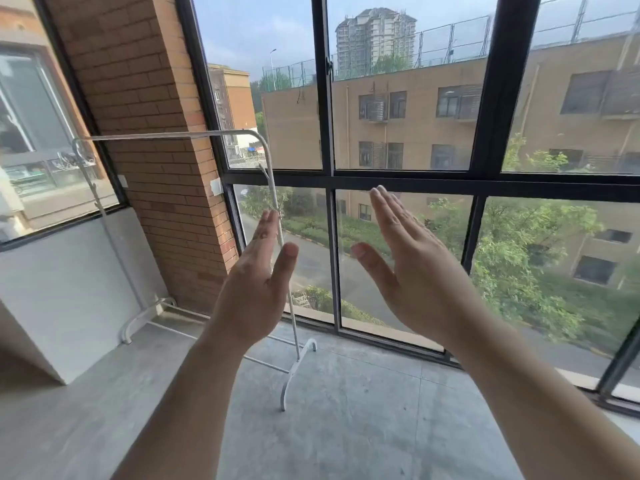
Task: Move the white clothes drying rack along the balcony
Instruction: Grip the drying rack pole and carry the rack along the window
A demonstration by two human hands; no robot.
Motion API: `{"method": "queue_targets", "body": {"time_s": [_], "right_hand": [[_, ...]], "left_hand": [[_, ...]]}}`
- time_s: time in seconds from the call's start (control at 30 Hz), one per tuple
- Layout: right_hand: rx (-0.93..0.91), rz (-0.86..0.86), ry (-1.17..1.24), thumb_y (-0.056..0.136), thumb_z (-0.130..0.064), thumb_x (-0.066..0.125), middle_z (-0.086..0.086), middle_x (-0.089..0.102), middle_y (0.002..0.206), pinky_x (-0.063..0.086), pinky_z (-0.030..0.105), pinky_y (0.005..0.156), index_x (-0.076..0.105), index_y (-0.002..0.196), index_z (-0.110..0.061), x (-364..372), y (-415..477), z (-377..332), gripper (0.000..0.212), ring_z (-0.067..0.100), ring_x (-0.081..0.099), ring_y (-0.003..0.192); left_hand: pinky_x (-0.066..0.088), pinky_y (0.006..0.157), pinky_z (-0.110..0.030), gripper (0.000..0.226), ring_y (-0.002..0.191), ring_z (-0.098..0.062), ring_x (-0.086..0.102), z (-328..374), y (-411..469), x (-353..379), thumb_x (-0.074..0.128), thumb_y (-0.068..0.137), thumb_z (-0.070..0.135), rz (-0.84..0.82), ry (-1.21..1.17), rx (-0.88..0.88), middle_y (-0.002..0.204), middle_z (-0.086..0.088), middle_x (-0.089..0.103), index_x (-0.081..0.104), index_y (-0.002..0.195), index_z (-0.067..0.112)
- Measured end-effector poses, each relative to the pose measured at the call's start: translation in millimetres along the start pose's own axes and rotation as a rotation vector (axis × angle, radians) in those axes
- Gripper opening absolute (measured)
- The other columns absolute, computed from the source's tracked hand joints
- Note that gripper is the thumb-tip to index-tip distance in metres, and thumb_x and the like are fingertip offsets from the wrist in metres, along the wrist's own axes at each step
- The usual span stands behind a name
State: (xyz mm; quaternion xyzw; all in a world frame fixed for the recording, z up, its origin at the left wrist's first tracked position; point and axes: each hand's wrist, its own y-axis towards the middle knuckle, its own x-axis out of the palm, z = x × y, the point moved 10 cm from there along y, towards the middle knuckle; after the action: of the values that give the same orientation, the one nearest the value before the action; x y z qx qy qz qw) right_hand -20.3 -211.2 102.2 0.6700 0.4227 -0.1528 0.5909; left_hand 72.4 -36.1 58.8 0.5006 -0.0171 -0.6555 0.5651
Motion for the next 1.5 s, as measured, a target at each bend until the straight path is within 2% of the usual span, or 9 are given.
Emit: {"method": "queue_targets", "body": {"time_s": [0.13,0.17,0.27,0.37,0.43,0.83,1.07,1.33,1.5], "right_hand": [[0.019,-0.029,0.008,0.099,-0.06,0.026,-0.005,0.01,0.167,0.008,0.025,0.12,0.007,0.16,-0.021,47.9,49.5,13.0,0.075,0.005,0.003,0.152],[0.026,-0.033,0.02,0.099,-0.06,0.026,-0.005,0.01,0.167,0.007,0.023,0.119,0.007,0.16,-0.021,63.0,65.6,17.7,0.075,0.003,0.002,0.15],[0.029,-0.04,0.045,0.097,-0.059,0.026,-0.007,0.01,0.166,0.006,0.02,0.116,0.008,0.161,-0.021,101.2,108.7,25.9,0.076,-0.003,-0.001,0.144],[0.022,-0.066,0.05,0.095,-0.061,0.023,-0.006,0.012,0.167,0.007,0.02,0.115,0.009,0.16,-0.021,142.1,147.9,33.2,0.078,-0.004,0.0,0.142],[0.022,-0.085,0.057,0.096,-0.06,0.023,-0.006,0.013,0.167,0.01,0.021,0.116,0.009,0.16,-0.021,166.6,170.3,41.3,0.077,-0.003,0.001,0.143],[0.037,-0.186,0.135,0.1,-0.056,0.029,-0.012,0.012,0.167,0.019,0.019,0.109,0.007,0.161,-0.027,288.7,284.9,146.2,0.071,0.009,0.016,0.152],[-0.032,-0.23,0.213,0.102,-0.057,0.03,-0.011,0.02,0.166,0.037,0.033,0.108,0.008,0.161,-0.029,347.6,378.0,218.3,0.069,0.013,0.028,0.149],[-0.014,-0.34,0.376,0.101,-0.057,0.035,0.0,0.039,0.16,0.043,0.039,0.105,0.012,0.161,-0.029,437.4,471.5,263.8,0.07,0.022,0.049,0.135],[0.054,-0.439,0.43,0.1,-0.059,0.038,0.002,0.041,0.159,0.043,0.036,0.104,0.011,0.161,-0.027,510.0,505.9,280.0,0.074,0.022,0.051,0.134]], "left_hand": [[0.023,0.097,0.007,0.111,0.132,-0.007,0.059,-61.2,36.5,8.4,0.007,0.083,0.091,-0.005,-0.102,-0.157,0.138,-0.021,0.068,0.026,0.168,0.021],[0.026,0.087,0.011,0.105,0.117,0.001,0.066,-77.7,51.0,11.1,0.009,0.087,0.085,-0.006,-0.119,-0.174,0.13,-0.015,0.072,0.028,0.167,0.02],[0.02,0.074,0.016,0.085,0.108,0.037,0.042,-117.9,92.1,16.7,0.015,0.096,0.063,-0.021,-0.13,-0.195,0.162,0.004,0.043,0.029,0.166,0.018],[0.015,0.092,0.011,0.083,0.146,0.003,0.035,-161.0,130.0,22.9,0.017,0.096,0.066,-0.021,-0.163,-0.242,0.168,0.003,0.039,0.031,0.166,0.023],[0.018,0.108,-0.008,0.082,0.153,-0.009,0.033,-184.1,151.9,27.7,0.018,0.097,0.068,-0.011,-0.213,-0.268,0.167,0.003,0.042,0.033,0.166,0.025],[0.03,0.119,-0.031,0.087,0.148,-0.009,0.043,-305.1,280.0,100.0,0.022,0.094,0.077,0.033,-0.255,-0.375,0.161,0.011,0.047,0.041,0.162,0.026],[0.037,0.122,-0.047,0.118,0.146,-0.014,0.048,-349.8,383.4,132.8,0.025,0.073,0.101,0.119,-0.239,-0.421,0.161,0.006,0.05,0.043,0.16,0.024],[0.047,0.113,-0.046,0.089,0.133,-0.018,0.061,-416.4,464.4,147.3,0.03,0.089,0.08,0.198,-0.142,-0.51,0.148,0.002,0.062,0.05,0.153,0.022],[0.053,0.105,-0.049,0.063,0.117,-0.016,0.069,-483.0,492.1,147.1,0.042,0.082,0.082,0.311,-0.214,-0.626,0.127,0.009,0.069,0.058,0.122,0.037]]}}
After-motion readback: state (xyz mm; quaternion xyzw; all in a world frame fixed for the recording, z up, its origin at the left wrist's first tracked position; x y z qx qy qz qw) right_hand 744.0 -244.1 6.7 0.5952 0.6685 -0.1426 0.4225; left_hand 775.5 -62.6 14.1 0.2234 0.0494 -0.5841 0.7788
